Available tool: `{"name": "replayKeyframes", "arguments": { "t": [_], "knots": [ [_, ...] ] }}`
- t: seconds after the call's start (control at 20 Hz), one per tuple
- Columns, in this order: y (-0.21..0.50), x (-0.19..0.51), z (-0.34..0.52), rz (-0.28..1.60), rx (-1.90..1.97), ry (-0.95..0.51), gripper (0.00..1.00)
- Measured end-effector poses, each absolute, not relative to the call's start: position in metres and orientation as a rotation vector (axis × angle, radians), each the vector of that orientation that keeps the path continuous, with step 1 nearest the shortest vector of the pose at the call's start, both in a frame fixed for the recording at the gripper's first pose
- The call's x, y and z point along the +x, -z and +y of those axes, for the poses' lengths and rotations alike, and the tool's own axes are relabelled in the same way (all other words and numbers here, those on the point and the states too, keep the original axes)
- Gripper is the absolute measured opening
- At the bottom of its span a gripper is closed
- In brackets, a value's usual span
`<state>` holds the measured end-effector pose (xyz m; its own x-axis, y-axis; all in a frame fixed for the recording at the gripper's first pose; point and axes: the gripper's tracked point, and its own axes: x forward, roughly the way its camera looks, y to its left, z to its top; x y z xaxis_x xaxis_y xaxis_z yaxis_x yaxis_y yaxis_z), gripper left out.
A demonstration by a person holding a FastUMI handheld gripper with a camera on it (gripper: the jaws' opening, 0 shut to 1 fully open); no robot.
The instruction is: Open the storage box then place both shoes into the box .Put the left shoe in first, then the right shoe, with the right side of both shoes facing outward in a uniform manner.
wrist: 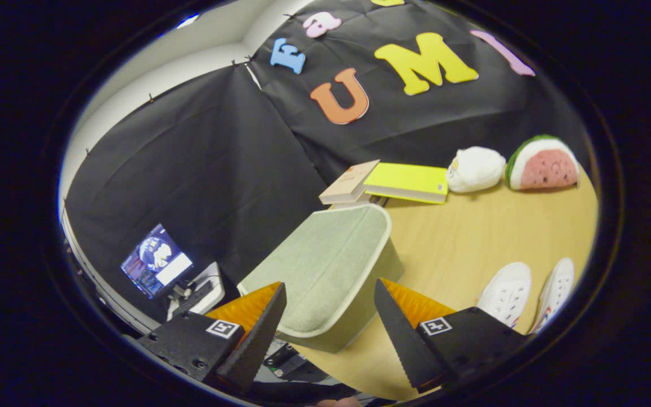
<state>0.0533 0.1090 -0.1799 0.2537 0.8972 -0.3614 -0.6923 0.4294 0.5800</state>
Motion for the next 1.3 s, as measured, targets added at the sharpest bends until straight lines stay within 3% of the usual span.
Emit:
{"name": "replayKeyframes", "arguments": {
  "t": [0.3,0.65,0.75,1.1,1.2,1.3],
  "knots": [
    [0.204,0.04,0.127,0.97,0.574,-1.172,0.99],
    [0.205,0.042,0.136,1.077,0.722,-1.206,0.97],
    [0.2,0.047,0.143,1.088,0.73,-1.198,0.87],
    [0.171,0.055,0.142,1.045,0.672,-1.159,0.15],
    [0.156,0.051,0.14,1.032,0.656,-1.167,0.06],
    [0.137,0.05,0.143,1.005,0.627,-1.168,0.05]
  ]
}}
